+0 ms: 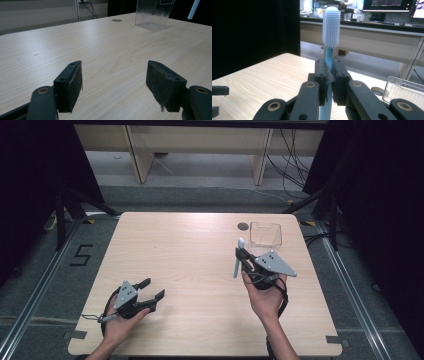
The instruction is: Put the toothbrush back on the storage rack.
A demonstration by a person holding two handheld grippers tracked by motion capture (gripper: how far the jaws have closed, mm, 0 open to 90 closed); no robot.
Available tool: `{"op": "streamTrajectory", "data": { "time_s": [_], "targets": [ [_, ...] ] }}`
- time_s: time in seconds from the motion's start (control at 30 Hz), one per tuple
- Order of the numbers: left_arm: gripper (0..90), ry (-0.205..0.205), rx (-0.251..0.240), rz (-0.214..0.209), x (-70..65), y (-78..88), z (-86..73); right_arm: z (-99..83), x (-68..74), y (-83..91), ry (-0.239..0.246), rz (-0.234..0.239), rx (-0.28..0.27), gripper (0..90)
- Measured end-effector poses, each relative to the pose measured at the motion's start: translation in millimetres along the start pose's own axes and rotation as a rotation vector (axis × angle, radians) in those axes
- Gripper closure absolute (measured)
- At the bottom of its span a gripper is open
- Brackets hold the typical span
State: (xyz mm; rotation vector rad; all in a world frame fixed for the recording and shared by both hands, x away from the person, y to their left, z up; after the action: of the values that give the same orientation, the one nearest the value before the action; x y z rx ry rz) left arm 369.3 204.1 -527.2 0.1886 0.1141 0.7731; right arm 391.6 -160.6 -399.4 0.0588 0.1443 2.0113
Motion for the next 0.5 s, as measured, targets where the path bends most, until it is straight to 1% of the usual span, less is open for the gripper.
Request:
{"op": "streamTrajectory", "data": {
  "time_s": [0.03,0.07,0.1,0.13,0.17,0.2,0.23,0.27,0.33,0.37,0.4,0.43,0.47,0.5],
  "targets": [
    [28.7,0.019,0.004,0.008,-0.7,0.6,-0.4,0.0,0.0,0.0,0.000,0.000,0.000,84.4],
    [28.7,0.002,0.016,0.009,0.5,1.9,0.3,0.7,-1.4,1.1,0.000,-0.013,0.013,84.4],
    [28.6,0.001,0.015,0.010,0.8,2.0,0.3,1.7,-4.0,0.7,0.015,-0.025,0.004,84.4],
    [28.7,0.004,0.014,0.011,0.6,2.1,0.2,1.9,-3.4,1.2,-0.017,-0.020,0.020,84.4],
    [28.7,0.006,0.012,0.013,0.3,2.1,0.1,3.1,-7.4,-0.4,0.023,-0.023,-0.003,84.4],
    [28.7,0.011,0.010,0.014,-0.4,2.0,0.0,3.7,-9.2,0.2,0.004,-0.027,0.015,84.4],
    [28.7,0.011,0.010,0.014,-0.4,2.0,0.0,3.7,-9.2,0.2,0.004,-0.027,0.015,84.4],
    [28.7,0.007,0.012,0.016,-0.3,2.0,0.1,4.1,-11.2,-0.5,0.014,-0.033,-0.001,84.4],
    [28.8,0.007,0.012,0.016,-0.3,1.9,0.1,6.0,-16.7,0.2,0.021,-0.057,-0.007,84.4],
    [28.8,0.007,0.013,0.017,-0.3,2.0,0.1,6.0,-16.7,0.2,0.021,-0.057,-0.007,84.4],
    [28.8,0.007,0.013,0.017,-0.3,2.0,0.1,6.1,-16.8,0.4,-0.006,-0.049,0.003,84.4],
    [28.8,0.008,0.012,0.017,-0.4,2.0,0.0,6.8,-19.5,0.2,0.016,-0.067,-0.012,84.4],
    [28.8,0.008,0.012,0.018,-0.3,2.0,0.1,6.8,-20.7,0.8,0.005,-0.064,0.001,84.3],
    [28.8,0.009,0.012,0.019,-0.3,2.0,0.0,7.2,-22.6,0.6,0.014,-0.075,-0.008,84.4]
  ]
}}
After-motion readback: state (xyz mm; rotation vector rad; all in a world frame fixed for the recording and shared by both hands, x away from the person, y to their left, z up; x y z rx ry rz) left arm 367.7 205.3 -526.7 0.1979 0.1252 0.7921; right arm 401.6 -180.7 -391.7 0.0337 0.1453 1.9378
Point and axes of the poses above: each handheld gripper's, and its own axes: y roughly backward along the jaws, z roughly out of its top, x roughly to its left, the point moved 2 cm from there along -y, roughly forward along the jaws, and after that the axes turned 7 degrees about -z, right-handed, at the moved point
